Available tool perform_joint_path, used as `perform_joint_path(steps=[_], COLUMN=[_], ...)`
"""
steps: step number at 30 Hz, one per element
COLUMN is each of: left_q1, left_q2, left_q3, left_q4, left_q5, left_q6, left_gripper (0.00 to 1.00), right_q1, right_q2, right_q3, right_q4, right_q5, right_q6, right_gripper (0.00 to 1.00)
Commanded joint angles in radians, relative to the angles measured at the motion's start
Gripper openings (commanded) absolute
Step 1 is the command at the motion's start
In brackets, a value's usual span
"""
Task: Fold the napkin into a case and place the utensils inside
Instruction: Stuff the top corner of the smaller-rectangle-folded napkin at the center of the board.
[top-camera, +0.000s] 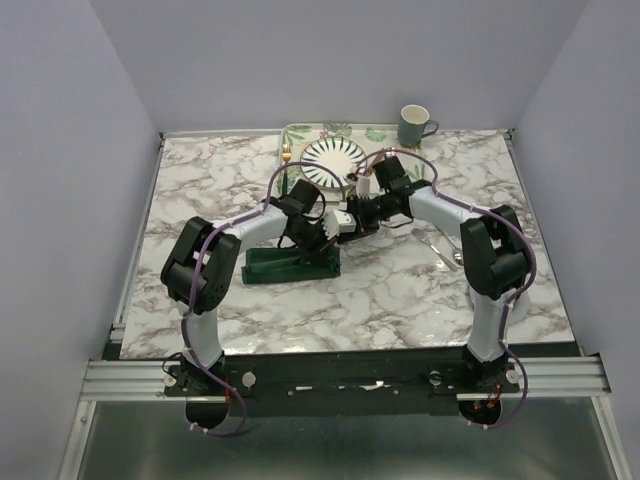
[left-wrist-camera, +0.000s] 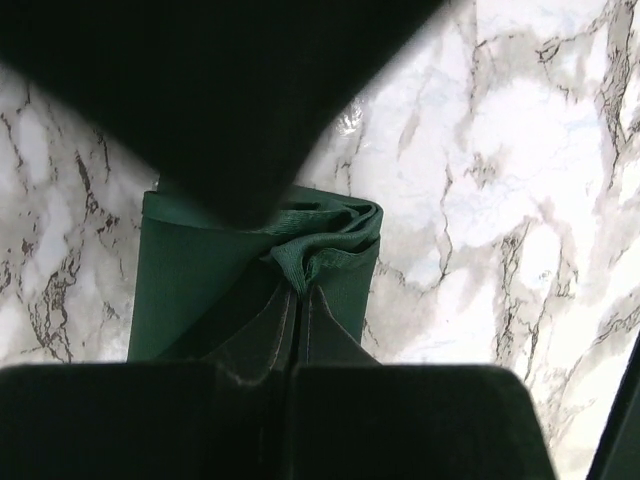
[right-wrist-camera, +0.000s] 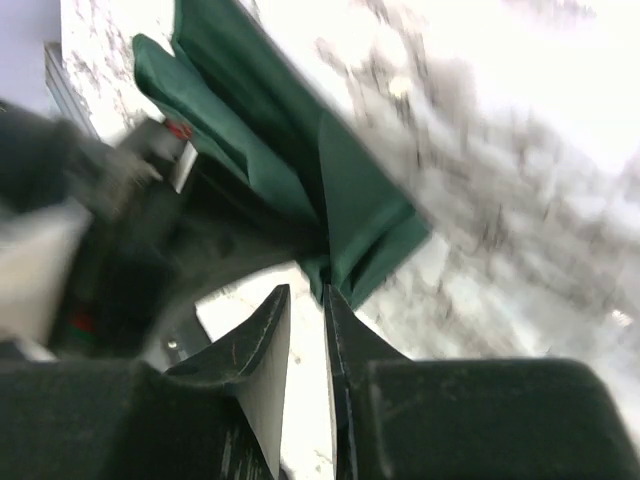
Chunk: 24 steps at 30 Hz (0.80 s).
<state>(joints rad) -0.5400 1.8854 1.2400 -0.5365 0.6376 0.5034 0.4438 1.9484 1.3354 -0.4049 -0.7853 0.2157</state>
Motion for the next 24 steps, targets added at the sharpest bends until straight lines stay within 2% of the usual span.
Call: perform_joint_path(steps=[1,3,7,14,24], left_q1=[-0.044,-0.064,-0.075,-0.078,-0.090], left_q2=[-0.046,-0.049,-0.068,-0.074,-0.097], left_q3=[-0.011,-0.020,-0.042,-0.062,-0.099], left_q4=[0.000,-0.002,0.013,0.039,0.072], left_q5=[-0.064,-0.082,-0.105,-0.134,-0.139], left_q6=[0.069,0.089,0.095,0.075,0.061], left_gripper=[0.00,0.00,0.00,0.00,0.00], right_q1=[0.009,0.033,0.067,0.105,0.118], right_q2=[0.079,0.095,0.136,0.173,0.199], right_q3=[0.168,0.214,0.255,0.231,0.217], right_q4=[-0.170,-0.215,-0.304,-0.360,-0.336], right_q5=[-0.042,-0.035,-0.022,0.041,0.035], right_q6=[-0.188,-0.266,-0.292,-0.332,-0.270], right_gripper=[0.25,0.24,0.21,0.20,0.26])
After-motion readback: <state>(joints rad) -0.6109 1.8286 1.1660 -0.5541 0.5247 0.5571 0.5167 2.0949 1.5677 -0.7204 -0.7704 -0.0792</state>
